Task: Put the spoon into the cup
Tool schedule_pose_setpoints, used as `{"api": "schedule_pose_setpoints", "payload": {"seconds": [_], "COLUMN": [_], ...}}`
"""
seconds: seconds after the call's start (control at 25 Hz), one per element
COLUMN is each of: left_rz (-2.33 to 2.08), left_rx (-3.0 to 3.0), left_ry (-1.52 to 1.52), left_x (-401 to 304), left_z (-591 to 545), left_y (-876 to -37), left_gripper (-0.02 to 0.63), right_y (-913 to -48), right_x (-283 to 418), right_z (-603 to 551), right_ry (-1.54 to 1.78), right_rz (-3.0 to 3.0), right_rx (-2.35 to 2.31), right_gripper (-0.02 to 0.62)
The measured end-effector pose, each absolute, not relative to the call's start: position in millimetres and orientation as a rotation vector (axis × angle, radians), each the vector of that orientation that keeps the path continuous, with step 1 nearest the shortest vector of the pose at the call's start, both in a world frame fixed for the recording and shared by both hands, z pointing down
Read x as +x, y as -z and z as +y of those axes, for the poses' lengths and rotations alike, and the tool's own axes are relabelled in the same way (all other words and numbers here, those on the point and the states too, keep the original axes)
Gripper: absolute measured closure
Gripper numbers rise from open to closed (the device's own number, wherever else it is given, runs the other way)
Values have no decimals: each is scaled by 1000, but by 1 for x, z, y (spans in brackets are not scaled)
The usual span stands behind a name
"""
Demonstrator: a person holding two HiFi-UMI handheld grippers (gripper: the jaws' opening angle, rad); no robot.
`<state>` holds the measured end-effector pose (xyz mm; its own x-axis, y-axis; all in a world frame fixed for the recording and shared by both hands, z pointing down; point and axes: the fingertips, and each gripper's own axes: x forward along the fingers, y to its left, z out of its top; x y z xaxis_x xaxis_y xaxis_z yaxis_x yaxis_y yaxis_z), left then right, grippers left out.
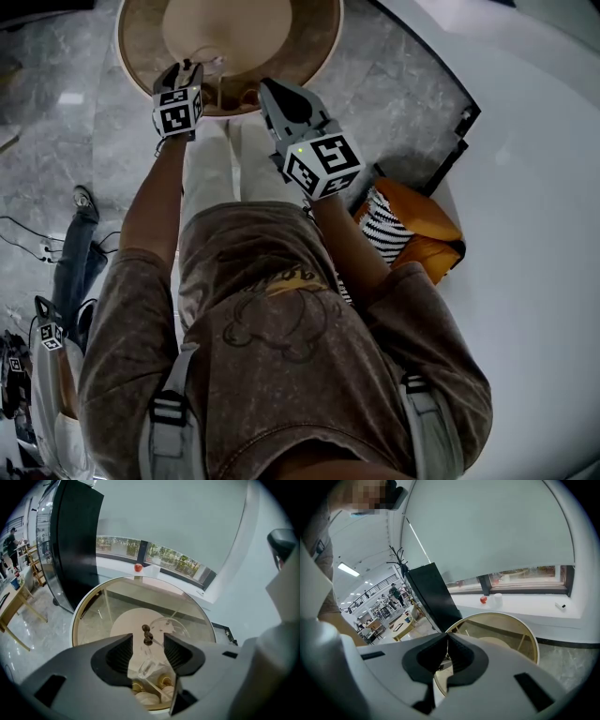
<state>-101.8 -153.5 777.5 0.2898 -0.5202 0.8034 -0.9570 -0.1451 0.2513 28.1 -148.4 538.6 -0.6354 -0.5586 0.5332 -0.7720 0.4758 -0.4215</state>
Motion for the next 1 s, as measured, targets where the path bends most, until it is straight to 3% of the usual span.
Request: {"api": "schedule_pose_setpoints", "payload": {"seconds": [0.36, 0.64, 1.0], "left_rz": [-1297, -1315, -1307], "left_rx": [1801, 1806, 1801], "left_ry": [-714, -683, -670], "left_x": [-103, -105, -93], "left_z": [-143, -137, -125], "left_y": [-748, -718, -678], "left_gripper": [410, 546, 588], "right_y": [-532, -516, -493], "right_x": [31, 28, 40], "right_z": [-149, -148, -137], "right_ry": [-926, -894, -874], "right_rz": [-2413, -2444, -2467], "right_rx": [1129, 1124, 1136], "right_gripper": [575, 575, 575]}}
